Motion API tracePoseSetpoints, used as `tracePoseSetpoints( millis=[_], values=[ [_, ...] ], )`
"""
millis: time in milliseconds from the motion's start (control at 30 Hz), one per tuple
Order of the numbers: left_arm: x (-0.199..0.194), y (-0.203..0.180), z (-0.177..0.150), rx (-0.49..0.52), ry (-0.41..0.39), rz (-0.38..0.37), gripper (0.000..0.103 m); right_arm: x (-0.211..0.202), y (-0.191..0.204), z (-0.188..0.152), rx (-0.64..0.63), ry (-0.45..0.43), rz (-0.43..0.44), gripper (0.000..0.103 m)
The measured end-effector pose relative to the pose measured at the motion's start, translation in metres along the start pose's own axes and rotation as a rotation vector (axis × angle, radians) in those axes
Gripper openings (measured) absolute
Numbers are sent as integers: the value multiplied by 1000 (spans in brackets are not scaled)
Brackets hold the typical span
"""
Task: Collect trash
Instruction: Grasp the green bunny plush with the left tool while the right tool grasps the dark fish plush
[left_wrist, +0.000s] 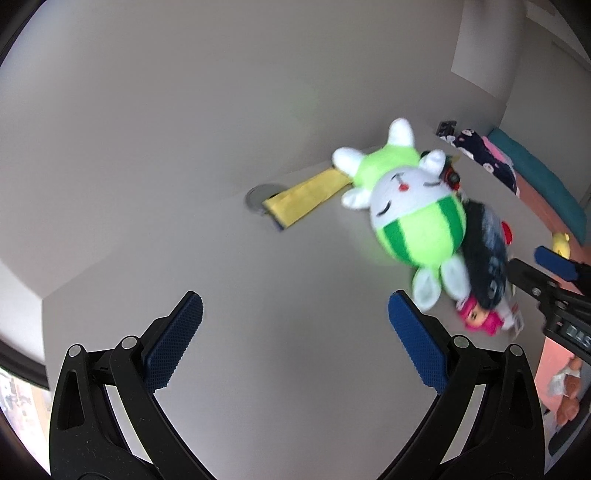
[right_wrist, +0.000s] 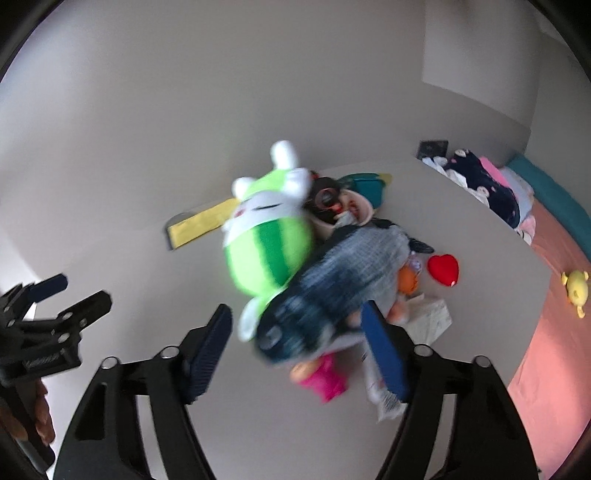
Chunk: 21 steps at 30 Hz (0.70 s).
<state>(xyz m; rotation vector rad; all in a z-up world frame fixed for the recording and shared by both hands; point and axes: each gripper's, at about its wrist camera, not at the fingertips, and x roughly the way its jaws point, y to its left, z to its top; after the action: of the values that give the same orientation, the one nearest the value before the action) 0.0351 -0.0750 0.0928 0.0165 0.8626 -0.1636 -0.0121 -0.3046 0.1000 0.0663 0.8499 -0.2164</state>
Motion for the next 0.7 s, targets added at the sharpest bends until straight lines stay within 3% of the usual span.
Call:
tracePoseSetpoints(
  millis=[200,333,400,433,467,533,700],
  values=[
    [30,-26,27,0,19,-30,97,40,-20,16,44,69,-56,63],
    [47,-35,43,-41,36,-63,97,60,-32,13,98,127,-30,56],
    [53,-41,52,-60,35,-82,97,67,-33,13,98,146,-7,43],
    [55,-43,56,-65,33,-87,97,68,-35,12,104,147,9,30],
    [58,-48,61,-67,33,-89,97,66,-39,13,120,133,21,22],
    [63,-55,68,-70,39,-96,97,56,-45,16,140,88,48,17],
    [86,-76,79,-80,79,-114,97,23,-60,27,170,-41,56,16]
  ],
)
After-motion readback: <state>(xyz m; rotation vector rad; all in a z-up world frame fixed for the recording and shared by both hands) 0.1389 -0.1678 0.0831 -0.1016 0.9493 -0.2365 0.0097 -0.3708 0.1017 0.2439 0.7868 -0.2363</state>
